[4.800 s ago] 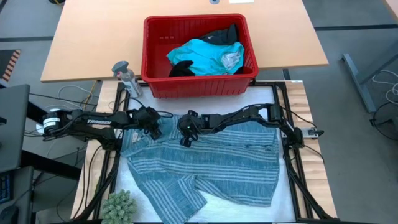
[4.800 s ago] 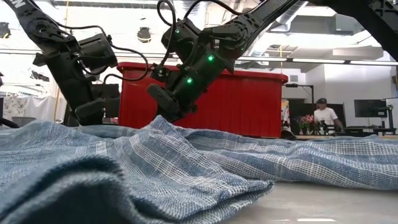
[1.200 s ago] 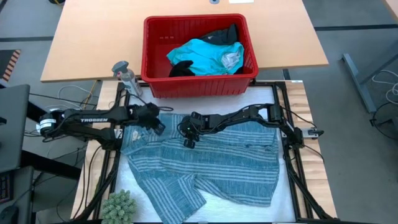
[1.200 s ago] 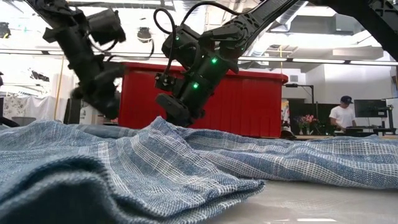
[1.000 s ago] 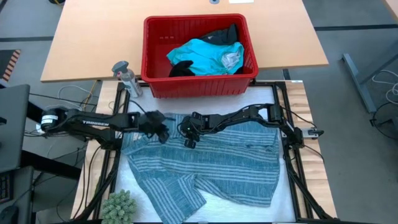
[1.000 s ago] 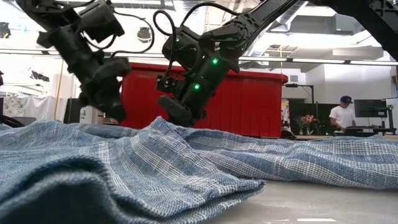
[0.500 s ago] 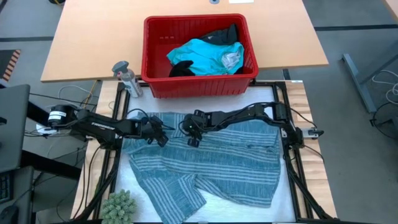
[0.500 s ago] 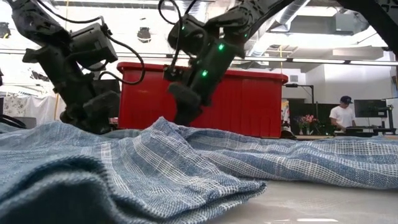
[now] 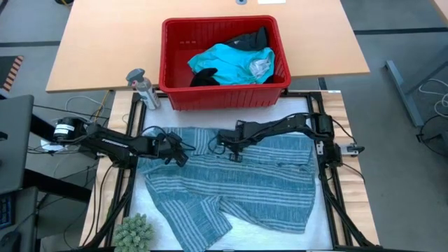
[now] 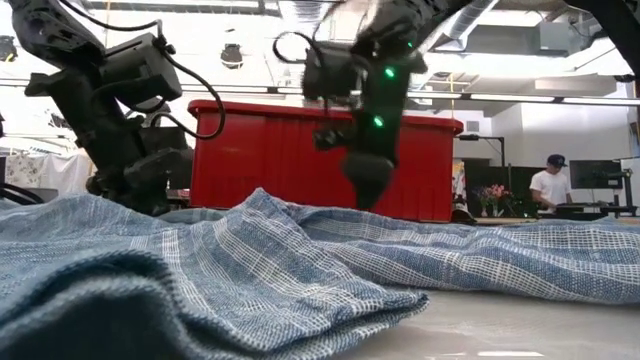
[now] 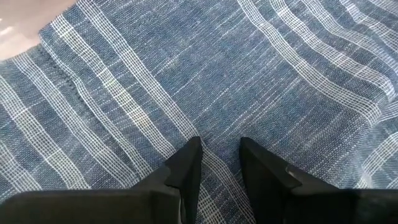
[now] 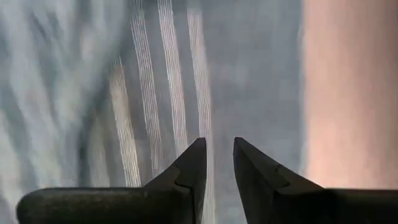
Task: Fold Laundry from Bin
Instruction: Fold the patterned blue shirt
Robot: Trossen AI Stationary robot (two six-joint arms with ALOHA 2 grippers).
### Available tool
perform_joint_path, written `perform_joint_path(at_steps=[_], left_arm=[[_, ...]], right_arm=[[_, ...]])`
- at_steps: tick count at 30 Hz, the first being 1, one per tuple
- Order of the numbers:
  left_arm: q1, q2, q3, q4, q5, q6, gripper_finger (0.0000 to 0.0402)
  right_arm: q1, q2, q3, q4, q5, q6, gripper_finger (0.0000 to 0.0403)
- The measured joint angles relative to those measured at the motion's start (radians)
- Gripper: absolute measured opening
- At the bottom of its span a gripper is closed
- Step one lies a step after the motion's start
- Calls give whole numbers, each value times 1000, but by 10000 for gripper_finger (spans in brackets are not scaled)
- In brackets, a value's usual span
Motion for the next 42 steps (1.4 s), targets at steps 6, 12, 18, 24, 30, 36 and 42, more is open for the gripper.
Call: perform_joint_path(at_steps=[6,12,18,24,30,36,42], left_arm=[[-27,-3,0,-38,-29,-24,103],[-26,-3,0,-43,-30,-26,103],[-12,-3,0,-68,-46,-56,103],[-12,-3,2,-105,-63,-95,103],[-12,-3,2,-102,-65,-75,103],[-13,-3,4,-97,-67,-37,103],[-12,2,46,-138,-41,110,116]], right_arm=[[15,-100,-274,101,30,121,101],[5,-243,-469,285,54,158,101],[-87,-305,-492,340,87,86,101],[-70,-409,-493,224,96,121,101],[42,-565,-637,131,147,335,101],[112,-648,-799,129,196,567,101],[61,-631,-876,147,221,611,101]])
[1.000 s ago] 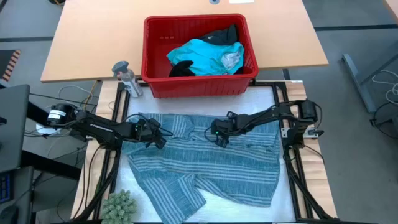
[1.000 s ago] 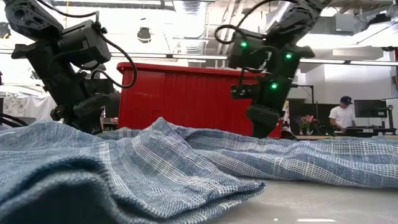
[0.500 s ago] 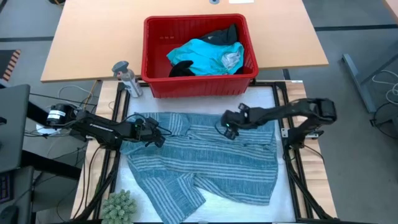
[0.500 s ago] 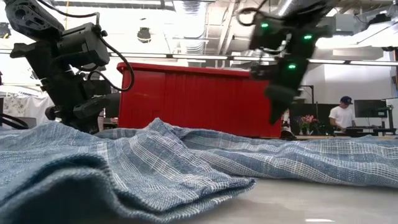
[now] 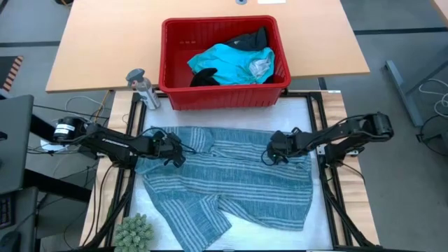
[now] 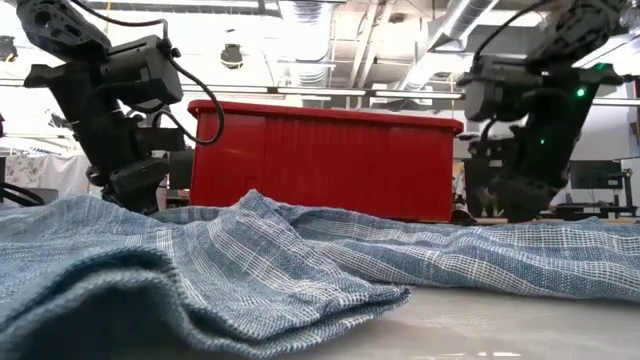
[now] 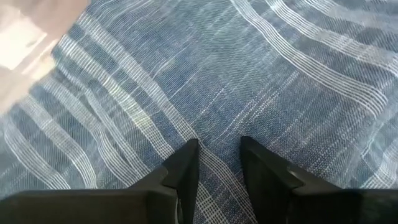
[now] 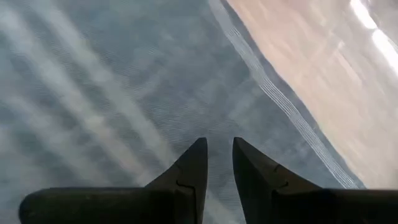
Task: Fold Laundry from Bin
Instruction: Fold the patterned blue shirt
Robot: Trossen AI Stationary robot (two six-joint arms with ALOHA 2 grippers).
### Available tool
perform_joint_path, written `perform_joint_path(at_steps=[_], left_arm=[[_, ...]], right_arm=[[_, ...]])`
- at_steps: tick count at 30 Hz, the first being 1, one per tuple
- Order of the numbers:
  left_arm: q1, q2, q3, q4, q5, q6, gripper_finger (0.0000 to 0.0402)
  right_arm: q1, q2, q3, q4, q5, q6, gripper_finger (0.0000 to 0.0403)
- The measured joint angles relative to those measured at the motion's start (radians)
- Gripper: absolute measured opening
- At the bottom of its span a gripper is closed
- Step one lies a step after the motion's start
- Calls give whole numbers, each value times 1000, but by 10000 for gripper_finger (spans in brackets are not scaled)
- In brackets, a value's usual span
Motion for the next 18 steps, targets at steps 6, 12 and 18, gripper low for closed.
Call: perform_joint_path(at_steps=[6,12,18], left_arm=[[-1,2,40,-58,-2,21,143],[-1,1,62,-137,-24,0,155],[-1,-12,118,-204,-84,66,156]], right_arm=[[-67,35,-23,57,49,-37,101],[-130,26,-25,115,53,-108,101],[-126,-33,1,100,116,-182,101]])
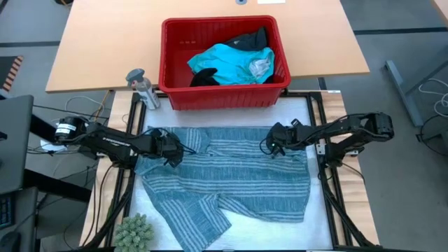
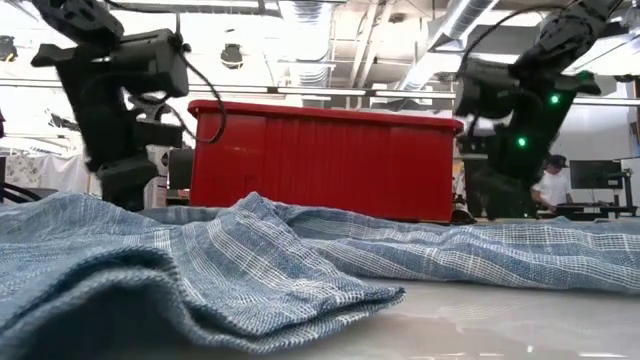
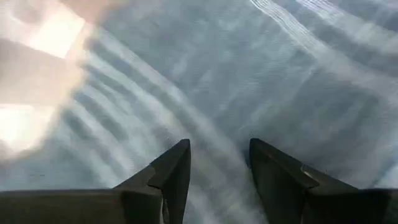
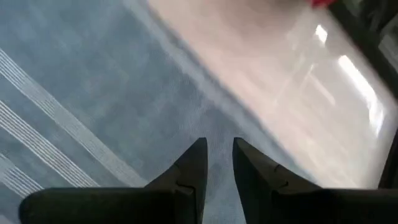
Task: Fold Laundry from Bin
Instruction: Fold the patterned blue shirt
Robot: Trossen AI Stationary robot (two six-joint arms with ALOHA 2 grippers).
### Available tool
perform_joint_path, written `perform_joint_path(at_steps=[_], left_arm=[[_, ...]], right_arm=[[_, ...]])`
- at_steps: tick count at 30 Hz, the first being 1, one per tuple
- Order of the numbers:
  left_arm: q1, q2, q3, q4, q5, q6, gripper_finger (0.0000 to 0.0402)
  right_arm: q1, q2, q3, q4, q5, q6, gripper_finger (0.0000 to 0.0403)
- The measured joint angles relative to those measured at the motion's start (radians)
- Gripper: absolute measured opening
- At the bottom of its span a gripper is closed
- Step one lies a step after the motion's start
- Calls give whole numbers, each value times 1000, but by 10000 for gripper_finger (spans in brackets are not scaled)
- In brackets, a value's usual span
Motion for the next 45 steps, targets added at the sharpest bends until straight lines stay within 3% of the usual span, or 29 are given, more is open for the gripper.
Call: perform_joint_path(at_steps=[4,9,14,17,22,25,28,32,40,45], left_arm=[[0,-38,69,-18,-63,74,156],[0,-73,123,-51,-70,200,156],[-24,-118,249,-95,70,369,167],[-106,-136,342,-81,170,484,168],[-327,-109,434,-106,168,493,167],[-481,-50,433,-105,131,481,168],[-627,42,433,-99,70,499,168],[-755,186,450,-83,77,537,167],[-803,448,688,-282,78,575,193],[-803,525,799,-346,221,597,226]], right_arm=[[0,-66,20,-9,6,-18,101],[5,-153,38,-55,7,-27,102],[98,-263,65,-78,3,-82,105],[196,-326,85,-75,-50,-130,105],[397,-395,91,-68,-236,-116,105],[526,-397,91,-69,-279,-49,103],[646,-377,91,-70,-257,6,103],[749,-335,91,-80,-227,98,103],[839,-248,91,-80,-262,182,103],[862,-190,91,-70,-266,212,121]])
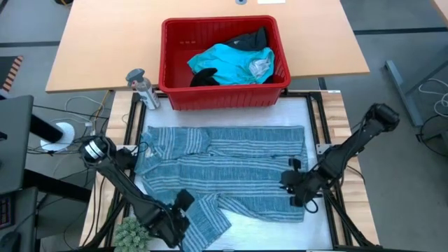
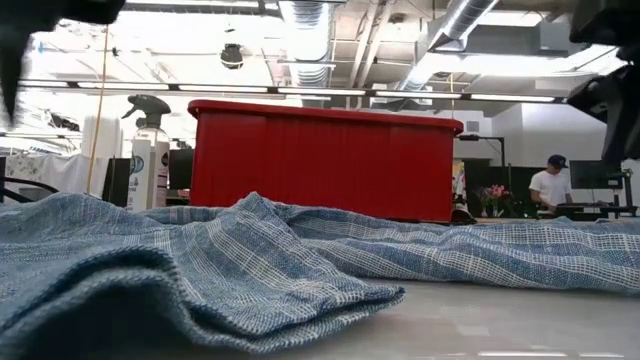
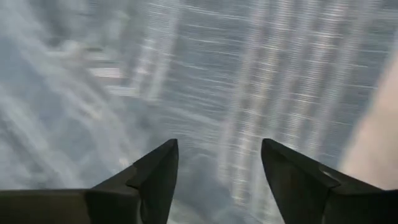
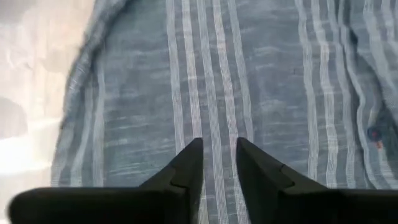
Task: Fold Laundry from Bin
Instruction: Fold the patterned blue shirt
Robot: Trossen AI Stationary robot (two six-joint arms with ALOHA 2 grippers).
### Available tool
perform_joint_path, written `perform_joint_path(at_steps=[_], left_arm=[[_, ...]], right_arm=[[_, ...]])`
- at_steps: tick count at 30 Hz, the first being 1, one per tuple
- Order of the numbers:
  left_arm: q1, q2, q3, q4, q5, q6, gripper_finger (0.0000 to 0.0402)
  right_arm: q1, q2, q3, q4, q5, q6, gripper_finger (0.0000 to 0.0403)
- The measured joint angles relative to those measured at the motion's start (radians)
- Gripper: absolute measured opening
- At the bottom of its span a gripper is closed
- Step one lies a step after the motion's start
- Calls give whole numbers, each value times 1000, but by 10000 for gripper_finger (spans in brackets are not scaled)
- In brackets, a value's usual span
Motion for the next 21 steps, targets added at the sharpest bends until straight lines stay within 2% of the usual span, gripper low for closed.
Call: perform_joint_path(at_steps=[5,10,17,21], left_arm=[[-26,0,14,-2,89,-3,253],[-48,0,14,20,75,14,265],[-67,1,5,97,81,6,265],[-83,43,5,125,103,11,265]], right_arm=[[9,60,0,0,-16,14,184],[9,106,0,3,-17,15,235],[9,131,0,2,-18,15,240],[8,129,0,1,-18,17,240]])
